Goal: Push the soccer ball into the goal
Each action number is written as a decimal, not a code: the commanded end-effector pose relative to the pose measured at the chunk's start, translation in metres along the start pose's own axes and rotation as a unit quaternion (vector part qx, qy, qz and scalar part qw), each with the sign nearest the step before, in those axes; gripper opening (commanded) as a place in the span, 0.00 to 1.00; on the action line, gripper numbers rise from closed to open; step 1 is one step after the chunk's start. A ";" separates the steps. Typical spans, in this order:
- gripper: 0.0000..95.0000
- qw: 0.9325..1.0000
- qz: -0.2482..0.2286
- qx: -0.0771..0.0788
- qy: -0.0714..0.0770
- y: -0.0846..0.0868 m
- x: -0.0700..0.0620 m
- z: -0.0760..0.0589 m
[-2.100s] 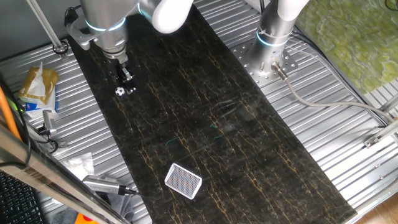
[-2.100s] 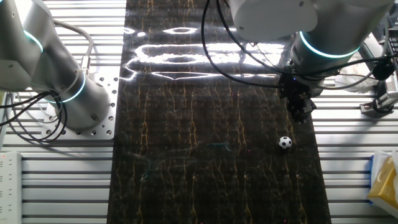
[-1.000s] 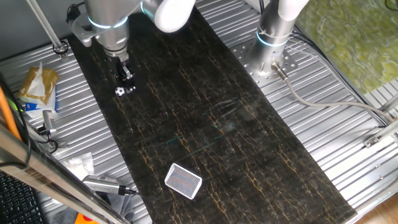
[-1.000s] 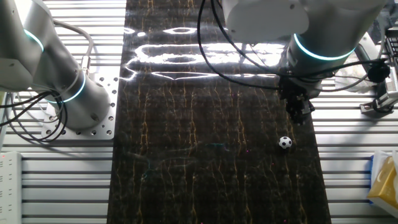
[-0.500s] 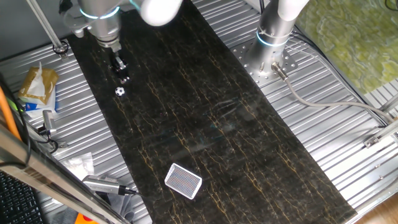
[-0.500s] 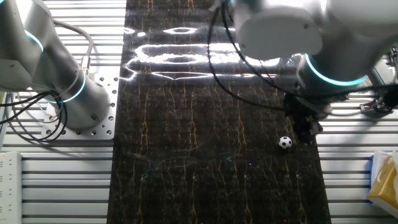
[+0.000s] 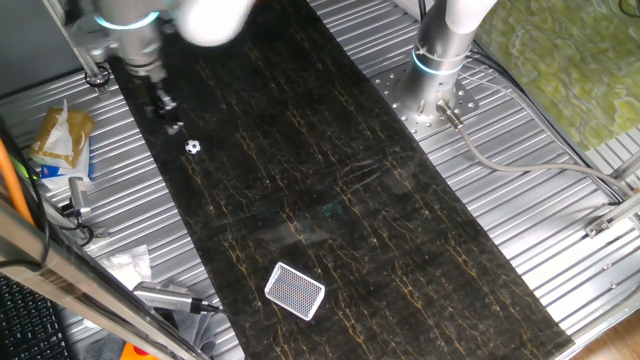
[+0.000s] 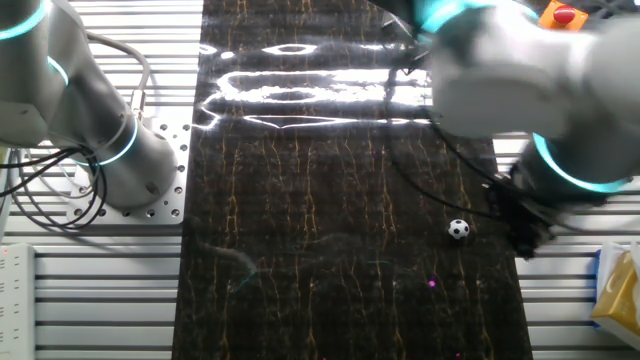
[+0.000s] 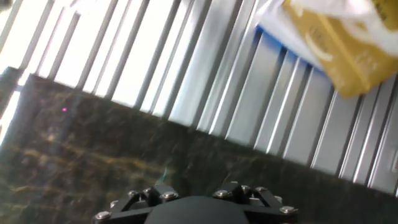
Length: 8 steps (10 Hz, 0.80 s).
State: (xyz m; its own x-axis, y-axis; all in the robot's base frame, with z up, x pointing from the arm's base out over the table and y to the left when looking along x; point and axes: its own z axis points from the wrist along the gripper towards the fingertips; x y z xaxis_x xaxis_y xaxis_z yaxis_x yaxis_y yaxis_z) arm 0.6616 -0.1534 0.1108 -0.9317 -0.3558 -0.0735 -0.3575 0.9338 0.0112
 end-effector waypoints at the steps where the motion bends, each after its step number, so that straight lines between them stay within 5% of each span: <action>1: 0.60 1.000 0.004 0.000 0.004 -0.002 -0.001 0.000; 4: 0.60 0.999 0.024 -0.011 0.018 -0.004 -0.001 0.002; 5: 0.40 0.999 0.034 -0.014 0.025 -0.004 -0.001 0.002; 8: 0.40 0.997 0.061 -0.022 0.035 -0.004 0.005 0.007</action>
State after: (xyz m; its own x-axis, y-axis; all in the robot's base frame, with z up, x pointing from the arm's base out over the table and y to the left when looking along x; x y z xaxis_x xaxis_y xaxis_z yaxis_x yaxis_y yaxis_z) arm 0.6603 -0.1588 0.1031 -0.9696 -0.2445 0.0042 -0.2437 0.9678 0.0630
